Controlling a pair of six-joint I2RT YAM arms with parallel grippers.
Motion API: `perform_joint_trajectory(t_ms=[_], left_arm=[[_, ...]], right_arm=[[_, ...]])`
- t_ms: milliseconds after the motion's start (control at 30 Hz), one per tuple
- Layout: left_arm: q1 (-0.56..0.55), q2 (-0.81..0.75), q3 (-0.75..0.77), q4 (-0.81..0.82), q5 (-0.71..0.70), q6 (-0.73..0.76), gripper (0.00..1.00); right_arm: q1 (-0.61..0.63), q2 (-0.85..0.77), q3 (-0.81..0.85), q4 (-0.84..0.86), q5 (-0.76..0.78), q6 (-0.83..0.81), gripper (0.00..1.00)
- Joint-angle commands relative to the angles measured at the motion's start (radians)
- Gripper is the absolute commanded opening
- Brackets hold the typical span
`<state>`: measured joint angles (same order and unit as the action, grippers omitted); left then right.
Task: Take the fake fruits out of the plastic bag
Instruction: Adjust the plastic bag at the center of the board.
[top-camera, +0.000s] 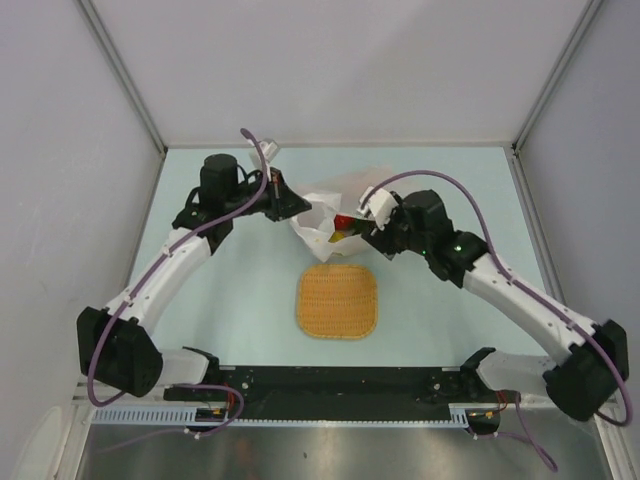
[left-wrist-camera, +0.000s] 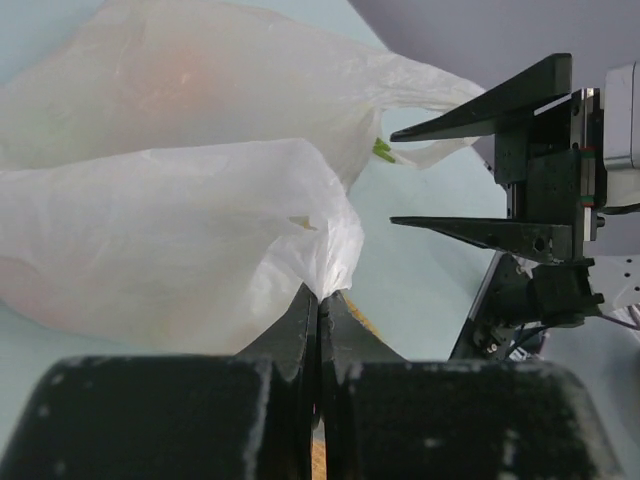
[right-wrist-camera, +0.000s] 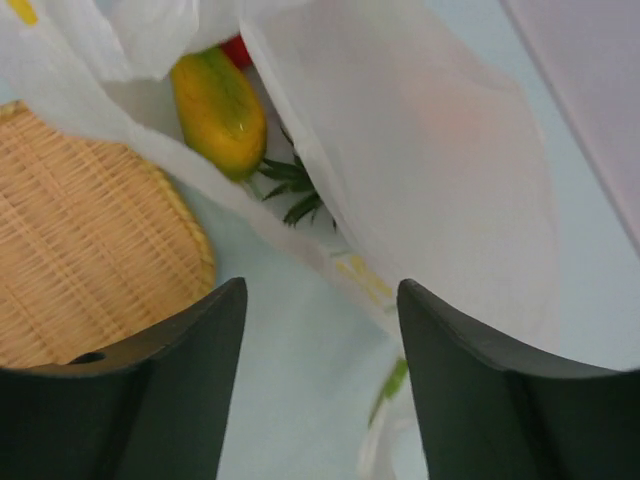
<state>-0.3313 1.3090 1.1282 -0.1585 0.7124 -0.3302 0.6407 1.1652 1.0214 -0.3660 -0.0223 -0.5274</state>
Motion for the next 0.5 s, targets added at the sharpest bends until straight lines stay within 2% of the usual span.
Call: perform_joint_trajectory(t_ms=[0, 67, 100, 200, 333, 467], left_arm=[[0.047, 0.051, 0.033, -0.024, -0.004, 0.100, 0.00], [0.105, 0.079, 0.042, -0.003, 0.030, 0.045, 0.00], [0.118, 0.093, 0.053, -0.009, 0.044, 0.054, 0.00], [0.132, 0.124, 0.119, -0.062, 0.025, 0.118, 0.00], [0.133, 0.113, 0.166, -0.027, 0.033, 0.070, 0.00], [0.132, 0.067, 0.188, 0.028, 0.090, -0.004, 0.00]], right_arm=[[0.002, 0.124, 0.028, 0.310, -0.057, 0.105, 0.57], [-0.009, 0.178, 0.028, 0.401, -0.074, 0.125, 0.49], [-0.015, 0.201, 0.028, 0.416, -0.096, 0.135, 0.42], [-0.024, 0.293, 0.028, 0.464, -0.140, 0.155, 0.33], [-0.021, 0.396, 0.028, 0.522, -0.081, 0.138, 0.31], [-0.044, 0.511, 0.055, 0.763, 0.062, 0.057, 0.31]])
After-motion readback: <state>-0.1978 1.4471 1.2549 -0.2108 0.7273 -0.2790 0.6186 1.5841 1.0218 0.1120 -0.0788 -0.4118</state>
